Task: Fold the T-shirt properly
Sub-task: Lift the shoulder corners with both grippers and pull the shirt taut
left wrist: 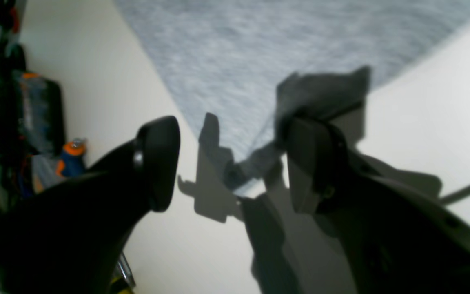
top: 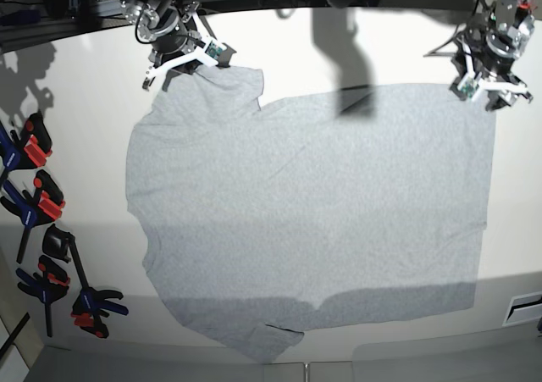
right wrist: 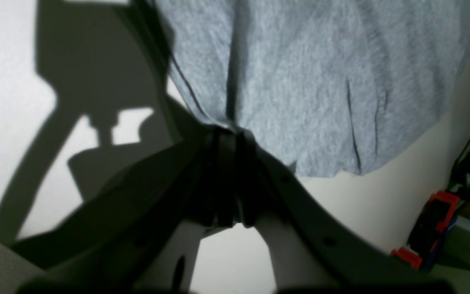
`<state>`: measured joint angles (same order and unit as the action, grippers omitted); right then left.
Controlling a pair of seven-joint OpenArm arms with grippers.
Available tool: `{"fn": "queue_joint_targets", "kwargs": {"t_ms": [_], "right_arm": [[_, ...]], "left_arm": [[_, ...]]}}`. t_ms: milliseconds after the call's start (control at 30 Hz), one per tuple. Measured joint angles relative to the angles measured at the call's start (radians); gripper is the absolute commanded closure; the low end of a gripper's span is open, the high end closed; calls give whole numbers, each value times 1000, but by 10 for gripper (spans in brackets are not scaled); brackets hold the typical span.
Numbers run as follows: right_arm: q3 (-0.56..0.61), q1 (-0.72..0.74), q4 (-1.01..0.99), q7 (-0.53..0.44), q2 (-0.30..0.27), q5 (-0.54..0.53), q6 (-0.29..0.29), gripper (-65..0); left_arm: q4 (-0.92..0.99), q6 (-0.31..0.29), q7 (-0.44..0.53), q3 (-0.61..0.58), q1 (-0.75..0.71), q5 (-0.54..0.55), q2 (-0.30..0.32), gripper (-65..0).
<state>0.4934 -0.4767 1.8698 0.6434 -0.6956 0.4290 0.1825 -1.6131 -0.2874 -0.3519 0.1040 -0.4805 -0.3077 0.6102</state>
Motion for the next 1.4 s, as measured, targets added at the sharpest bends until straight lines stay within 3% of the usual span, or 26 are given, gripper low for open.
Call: {"fn": "queue_joint_targets", "kwargs": {"t_ms": [100,167,333,467,567,667,733,833,967,1067,1200,1400], "right_arm": [[0,0,0,0,0,1,0,0],[0,0,0,0,0,1,0,0],[0,0,0,-5,0,1,0,0],[0,-1,0,1,0,-1,-10,0],[1,-3,9,29,0,-11,-65,0],[2,-6,33,78,-1,-14,-79,0],[2,-11,56,111,0,-19,-83,0],[2,-34,98,131,-6,-19,-113,0],[2,-112,156,139,-54,36,-193,0],[2,-188,194,160,-99,78,-256,0],[2,-278,241,216,-150,138,-320,0],[2,-411,304,254,-169,272,-383,0]], "left_arm": [[53,18,49,-23,10,12,26,-373],[79,31,59,-58,18,11,46,-312],[135,76,145,-158,20,-27,55,-7],[127,82,155,-174,19,-30,57,0],[84,74,57,-177,21,-30,51,0],[26,63,-73,-183,18,-25,49,0],[-13,122,-137,-190,0,-17,49,0],[-79,186,-157,-192,-58,-13,47,0],[-175,185,-164,-194,-143,-22,47,0],[-224,188,-172,-196,-206,-82,46,0],[-266,261,-224,-196,-274,-156,45,0],[-304,310,-232,-196,-381,-310,47,0]]}}
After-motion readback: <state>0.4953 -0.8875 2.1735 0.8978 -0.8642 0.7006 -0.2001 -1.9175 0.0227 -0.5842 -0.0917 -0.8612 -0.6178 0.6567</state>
